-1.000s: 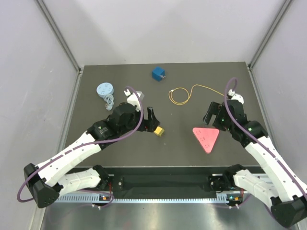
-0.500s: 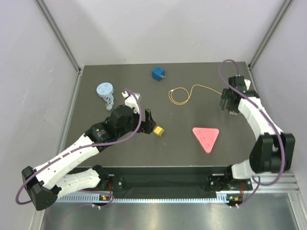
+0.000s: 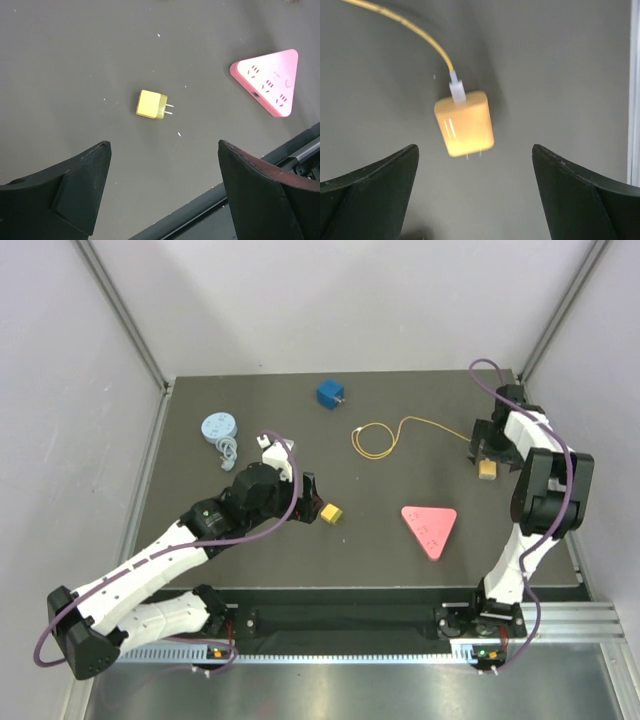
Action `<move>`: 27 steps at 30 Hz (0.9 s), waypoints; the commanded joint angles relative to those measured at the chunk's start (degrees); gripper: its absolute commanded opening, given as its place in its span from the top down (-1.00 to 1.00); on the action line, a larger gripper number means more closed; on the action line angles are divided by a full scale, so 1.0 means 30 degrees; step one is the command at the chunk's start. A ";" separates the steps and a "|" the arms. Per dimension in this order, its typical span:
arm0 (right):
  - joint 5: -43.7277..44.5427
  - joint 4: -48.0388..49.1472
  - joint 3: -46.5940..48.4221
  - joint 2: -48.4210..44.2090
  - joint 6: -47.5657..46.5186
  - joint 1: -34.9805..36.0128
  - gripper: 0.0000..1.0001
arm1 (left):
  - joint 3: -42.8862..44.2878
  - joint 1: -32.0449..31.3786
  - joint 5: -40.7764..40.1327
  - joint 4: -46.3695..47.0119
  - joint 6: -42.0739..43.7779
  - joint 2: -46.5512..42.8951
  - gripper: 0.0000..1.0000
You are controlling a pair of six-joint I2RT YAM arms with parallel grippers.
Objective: Insert the plug
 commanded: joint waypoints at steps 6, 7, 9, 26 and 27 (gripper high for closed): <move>-0.2661 0.0624 0.2353 0.2799 -0.1154 -0.0436 -0.72 | 0.0511 -0.0020 -0.0525 0.0448 0.0353 0.0052 -0.82; -0.2836 0.0770 0.2382 0.2976 -0.1154 -0.0436 -0.68 | 0.0511 -0.0020 -0.0496 0.0448 0.0323 -0.0007 -0.82; -0.3305 0.0888 0.2295 0.3300 -0.1067 -0.0407 -0.56 | 0.0482 -0.0020 -0.0524 0.0448 0.0207 -0.0124 -0.82; -0.9626 0.6041 -0.5289 -0.7293 0.6254 0.3480 0.36 | 0.0715 -0.0020 0.0239 0.1211 -0.0439 0.0051 -0.68; -0.9895 0.6335 -0.5439 -0.7856 0.7099 0.3895 0.36 | 0.0920 -0.0020 0.0121 0.1268 -0.0294 0.0109 -0.68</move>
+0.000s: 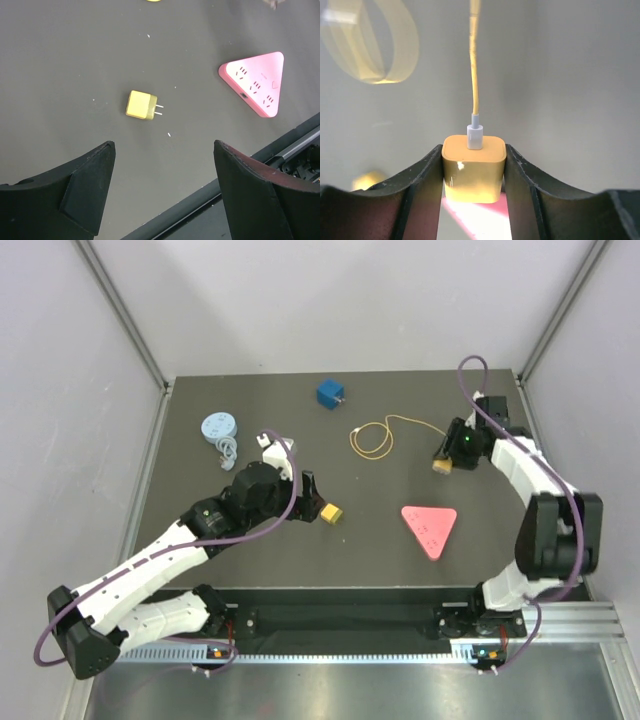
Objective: Insert the plug
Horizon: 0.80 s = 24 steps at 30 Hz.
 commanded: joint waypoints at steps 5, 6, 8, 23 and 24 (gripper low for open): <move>-0.3255 0.5605 -0.2034 -0.6430 0.6465 0.5117 0.38 | 0.1207 -0.0020 0.0614 0.1941 0.0670 0.0205 -0.65; -0.3345 0.6074 -0.2272 -0.6844 0.7805 0.5680 0.38 | 0.1178 -0.0020 0.1085 0.2582 0.0903 0.0176 -0.65; -0.3171 0.7679 -0.3060 -0.7871 0.9827 0.7402 0.38 | 0.1033 -0.0020 0.2284 0.3346 0.1284 0.0176 -0.65; -0.1820 1.5920 -0.6757 -0.8052 1.8744 1.2012 0.41 | 0.0620 -0.0050 0.2994 0.7451 0.2341 0.2635 -0.63; -0.1967 1.6155 -0.6786 -0.7905 1.8891 1.2101 0.41 | 0.0709 -0.0050 0.2849 0.7451 0.2312 0.3014 -0.61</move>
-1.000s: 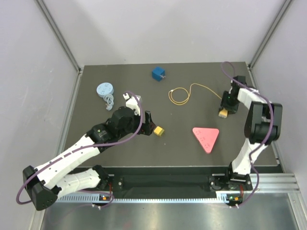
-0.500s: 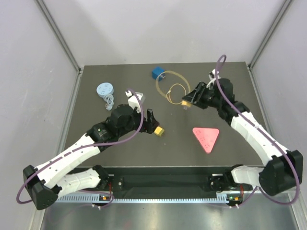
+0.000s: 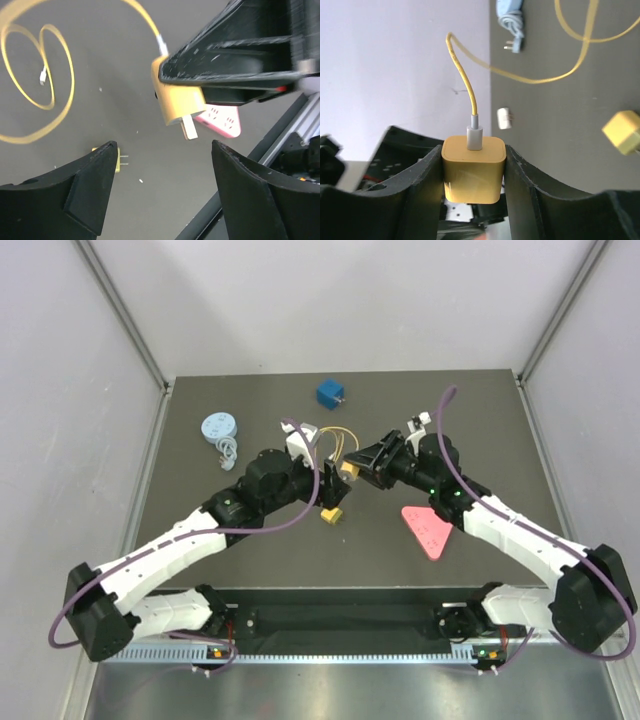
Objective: Insert the plug
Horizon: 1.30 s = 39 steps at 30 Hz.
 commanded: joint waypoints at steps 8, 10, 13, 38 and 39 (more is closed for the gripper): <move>0.0297 0.4278 -0.0025 0.0645 0.2307 0.1870 0.42 | 0.0704 -0.0050 -0.1077 0.1910 0.0301 0.1449 -0.39; 0.0269 0.4864 -0.0347 0.0587 0.2482 0.1989 0.42 | 0.0733 -0.0050 -0.1223 0.2057 0.0301 0.1332 -0.26; 0.0444 0.4839 -0.0758 0.0381 0.2542 0.1990 0.42 | 0.0792 -0.0050 -0.1574 0.2028 0.0184 0.1155 0.04; 0.0972 0.3431 -0.1168 -0.0878 0.0842 0.2165 0.37 | 0.0968 -0.0050 -0.2952 -0.0113 -0.1750 -0.0134 -0.08; 0.1001 0.3460 -0.1227 -0.0908 0.0900 0.2136 0.37 | 0.0968 -0.0050 -0.2894 -0.0024 -0.1779 -0.0163 -0.09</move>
